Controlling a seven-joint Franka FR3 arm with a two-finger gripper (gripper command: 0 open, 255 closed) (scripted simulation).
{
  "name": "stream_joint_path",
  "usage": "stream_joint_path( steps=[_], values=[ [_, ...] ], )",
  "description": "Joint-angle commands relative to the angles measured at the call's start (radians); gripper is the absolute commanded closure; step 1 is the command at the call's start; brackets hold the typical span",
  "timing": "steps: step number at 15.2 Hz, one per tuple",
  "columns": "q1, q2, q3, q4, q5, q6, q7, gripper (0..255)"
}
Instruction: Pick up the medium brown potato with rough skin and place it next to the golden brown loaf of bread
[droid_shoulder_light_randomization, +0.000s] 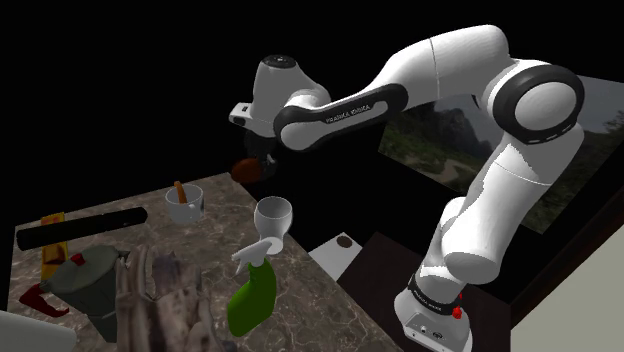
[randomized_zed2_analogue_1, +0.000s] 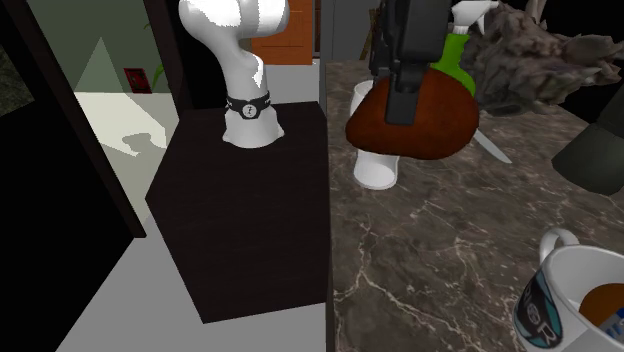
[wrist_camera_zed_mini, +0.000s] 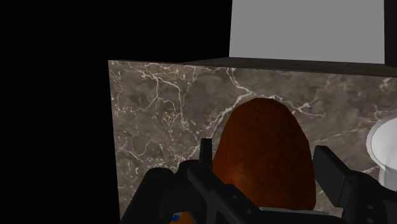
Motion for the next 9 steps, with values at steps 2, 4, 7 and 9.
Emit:
stream_joint_path(
  steps=[2, 4, 7, 9],
  values=[
    [0.001, -0.013, 0.0, 0.028, 0.011, -0.039, -0.013, 255],
    [0.002, -0.02, 0.0, 0.046, 0.017, -0.064, -0.021, 255],
    [0.004, -0.029, 0.0, 0.076, 0.025, -0.103, -0.032, 255],
    [0.004, -0.034, 0.0, 0.097, 0.03, -0.128, -0.04, 255]
  ],
)
